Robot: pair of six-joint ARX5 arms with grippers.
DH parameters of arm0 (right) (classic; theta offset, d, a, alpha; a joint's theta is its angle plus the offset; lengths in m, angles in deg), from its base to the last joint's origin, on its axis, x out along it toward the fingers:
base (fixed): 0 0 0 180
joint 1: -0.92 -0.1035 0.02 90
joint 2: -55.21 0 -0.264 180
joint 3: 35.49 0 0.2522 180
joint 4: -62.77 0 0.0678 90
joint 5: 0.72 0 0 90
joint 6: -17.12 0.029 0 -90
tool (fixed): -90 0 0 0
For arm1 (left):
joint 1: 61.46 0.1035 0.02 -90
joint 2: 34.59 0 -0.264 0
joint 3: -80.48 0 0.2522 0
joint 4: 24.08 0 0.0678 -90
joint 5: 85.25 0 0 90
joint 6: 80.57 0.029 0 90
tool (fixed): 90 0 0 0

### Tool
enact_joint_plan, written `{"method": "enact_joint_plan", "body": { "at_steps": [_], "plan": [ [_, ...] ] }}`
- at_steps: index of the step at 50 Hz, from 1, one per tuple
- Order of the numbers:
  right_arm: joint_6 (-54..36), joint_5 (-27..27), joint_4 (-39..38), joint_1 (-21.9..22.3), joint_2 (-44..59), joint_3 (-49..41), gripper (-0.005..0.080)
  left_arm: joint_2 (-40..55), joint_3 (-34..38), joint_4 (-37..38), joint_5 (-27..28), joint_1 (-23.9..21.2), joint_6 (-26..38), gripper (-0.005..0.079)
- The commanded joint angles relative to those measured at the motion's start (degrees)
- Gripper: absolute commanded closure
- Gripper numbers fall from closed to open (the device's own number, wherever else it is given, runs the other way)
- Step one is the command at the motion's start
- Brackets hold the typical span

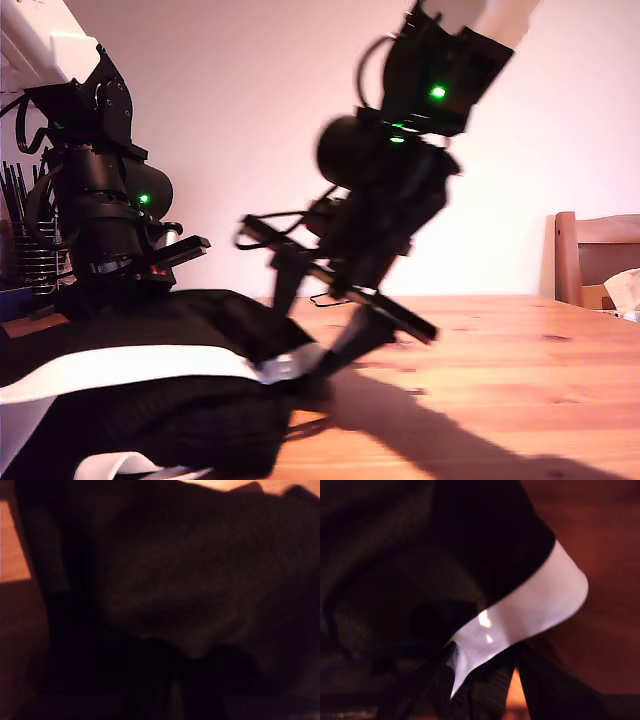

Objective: Fold the shorts in front of you. After folding it, place it to the left side.

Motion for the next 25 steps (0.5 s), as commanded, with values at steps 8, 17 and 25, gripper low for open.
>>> {"method": "enact_joint_plan", "body": {
  "at_steps": [8, 17, 25],
  "plan": [
    [0.2, -5.3, -2.1, -2.5, -0.1, -1.2, 0.0712, 5.8, 4.0, -0.6, -2.2, 0.2, 0.2, 0.0668],
    [-1.4, -6.7, -1.8, -2.5, 0.0, -1.2, 0.0762, 5.8, 4.0, -0.5, -2.0, 0.2, 0.2, 0.0668],
    [-2.6, -4.5, -0.3, 0.4, 0.0, -1.2, 0.0762, 5.7, 3.8, 0.2, 1.4, 0.2, 0.2, 0.0668]
  ]
}}
